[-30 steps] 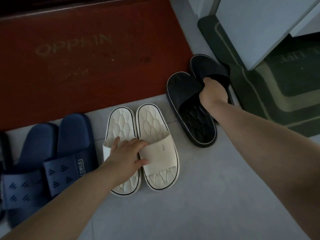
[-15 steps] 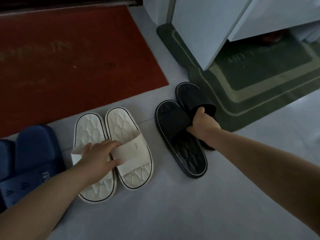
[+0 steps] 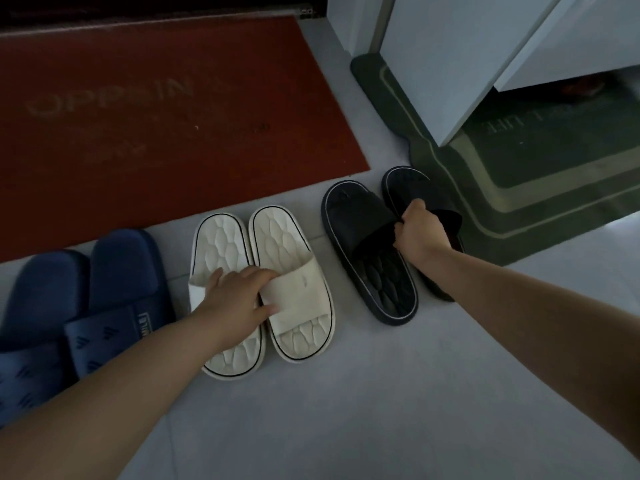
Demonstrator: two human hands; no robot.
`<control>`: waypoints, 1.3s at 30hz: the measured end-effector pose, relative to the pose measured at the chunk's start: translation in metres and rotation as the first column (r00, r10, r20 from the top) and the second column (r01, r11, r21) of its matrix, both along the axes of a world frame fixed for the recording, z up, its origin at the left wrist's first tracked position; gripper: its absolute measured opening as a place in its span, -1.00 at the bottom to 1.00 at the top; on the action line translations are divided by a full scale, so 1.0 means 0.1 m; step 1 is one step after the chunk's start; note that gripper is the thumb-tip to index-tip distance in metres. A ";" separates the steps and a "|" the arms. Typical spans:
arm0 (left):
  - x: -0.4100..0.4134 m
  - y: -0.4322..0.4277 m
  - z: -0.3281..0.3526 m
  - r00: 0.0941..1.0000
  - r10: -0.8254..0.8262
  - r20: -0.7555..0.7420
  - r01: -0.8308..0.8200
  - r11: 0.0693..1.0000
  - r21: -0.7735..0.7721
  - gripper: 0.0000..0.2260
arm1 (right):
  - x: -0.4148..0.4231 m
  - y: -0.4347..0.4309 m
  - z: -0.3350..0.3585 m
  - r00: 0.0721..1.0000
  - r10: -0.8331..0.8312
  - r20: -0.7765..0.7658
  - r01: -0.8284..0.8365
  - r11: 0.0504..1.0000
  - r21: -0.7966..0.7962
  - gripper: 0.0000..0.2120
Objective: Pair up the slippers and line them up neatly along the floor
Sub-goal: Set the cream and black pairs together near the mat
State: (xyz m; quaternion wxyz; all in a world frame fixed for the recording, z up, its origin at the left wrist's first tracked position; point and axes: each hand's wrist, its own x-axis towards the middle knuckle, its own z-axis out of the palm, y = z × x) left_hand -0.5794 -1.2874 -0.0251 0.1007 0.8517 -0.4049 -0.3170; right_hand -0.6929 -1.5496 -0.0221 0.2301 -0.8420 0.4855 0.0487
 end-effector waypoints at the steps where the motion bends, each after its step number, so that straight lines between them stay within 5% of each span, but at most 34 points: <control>1: 0.00 0.02 0.00 1.000 0.007 -0.002 -0.007 1.000 -0.027 -0.57 | -0.01 -0.01 -0.02 1.000 -0.027 -0.004 0.027 1.000 -0.003 -0.74; 7: 0.07 0.17 0.10 0.996 0.081 0.037 -0.077 0.992 -0.102 -0.57 | -0.04 -0.01 0.07 0.998 -0.046 -0.031 0.046 0.999 0.018 -0.67; 10: 0.14 0.23 0.12 0.994 0.094 0.051 -0.090 0.993 -0.076 -0.56 | -0.06 0.15 0.27 0.960 0.135 -0.245 -0.163 0.982 -0.100 -0.52; 13: 0.21 0.27 0.13 0.994 0.098 0.050 -0.097 0.995 -0.035 -0.55 | -0.05 0.50 0.43 0.888 0.385 -0.251 -0.436 0.878 -0.196 -0.50; 17: 0.24 0.31 0.11 0.997 0.077 0.011 -0.077 0.997 0.017 -0.51 | 0.00 1.04 0.38 0.629 0.774 -0.070 -0.776 0.631 0.008 -0.45; 20: 0.18 0.28 0.12 0.999 0.046 0.026 -0.047 0.998 0.040 -0.40 | 0.18 1.22 0.27 0.493 0.862 -0.117 -0.850 0.506 0.146 -0.22; 23: 0.16 0.22 0.15 0.997 0.057 0.050 -0.059 0.998 0.039 -0.27 | 0.45 1.34 0.19 0.467 0.873 -0.138 -0.858 0.486 0.169 -0.23; 27: 0.32 0.27 0.26 0.986 0.163 0.028 -0.163 0.987 -0.009 -0.26 | 0.73 1.51 0.20 0.538 0.839 -0.080 -0.764 0.525 0.376 -0.42; 31: 0.54 0.45 0.40 0.948 0.310 -0.074 -0.318 0.938 -0.140 -0.39 | 0.83 1.53 0.41 0.571 0.821 -0.009 -0.768 0.538 0.347 -0.65; 33: 0.66 0.51 0.55 0.926 0.366 -0.092 -0.377 0.889 -0.261 -0.50 | 0.77 1.58 0.59 0.667 0.738 0.102 -0.725 0.610 0.321 -0.71; 36: 0.82 0.55 0.87 0.898 0.434 -0.067 -0.420 0.803 -0.423 -0.64 | 0.54 1.70 0.80 0.874 0.366 0.320 -0.482 0.742 0.467 -0.73; 39: 0.90 0.59 1.06 0.863 0.494 -0.103 -0.472 0.719 -0.510 -0.71 | 0.33 1.82 0.81 0.923 -0.187 0.336 -0.200 0.512 0.835 -0.87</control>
